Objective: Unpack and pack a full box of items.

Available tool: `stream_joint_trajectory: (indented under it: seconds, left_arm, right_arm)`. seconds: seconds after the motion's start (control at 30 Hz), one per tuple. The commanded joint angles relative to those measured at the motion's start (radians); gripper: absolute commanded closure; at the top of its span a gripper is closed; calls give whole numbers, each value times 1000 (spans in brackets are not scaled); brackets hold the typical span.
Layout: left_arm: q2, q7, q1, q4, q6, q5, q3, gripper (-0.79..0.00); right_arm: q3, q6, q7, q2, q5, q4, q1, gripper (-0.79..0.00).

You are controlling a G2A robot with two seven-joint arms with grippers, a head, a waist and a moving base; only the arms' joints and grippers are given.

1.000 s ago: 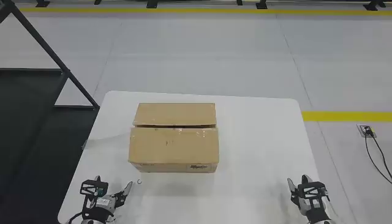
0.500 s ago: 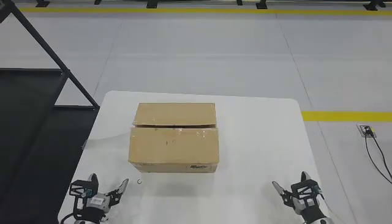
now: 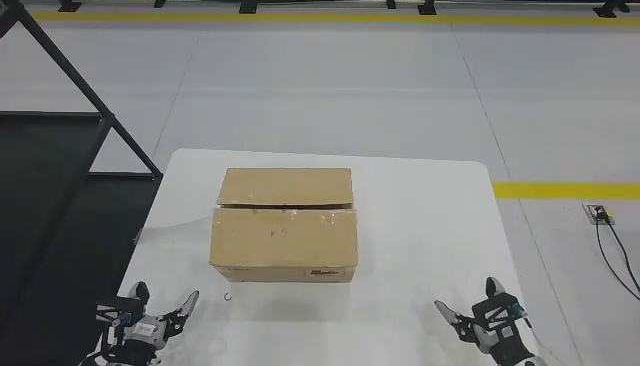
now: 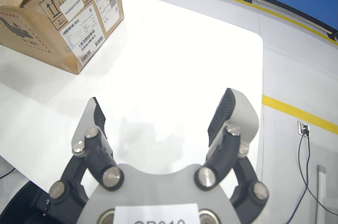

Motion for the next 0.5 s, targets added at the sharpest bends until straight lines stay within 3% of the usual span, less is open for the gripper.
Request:
stream_joint_trajectory:
  seconds: [0.0, 0.33, 0.47]
  left_arm:
    - [0, -4, -1, 4, -3, -9, 2, -785]
    - [0, -65, -91, 21, -61, -144, -39, -785]
    - [4, -83, -102, 6, -96, -171, -78, -785]
  right_arm:
    - [0, 1, -1, 0, 1, 2, 1, -785]
    - [-50, -78, 102, -5, 169, 45, 129, -785]
    - [-60, -171, 182, -3, 295, 51, 187, -785]
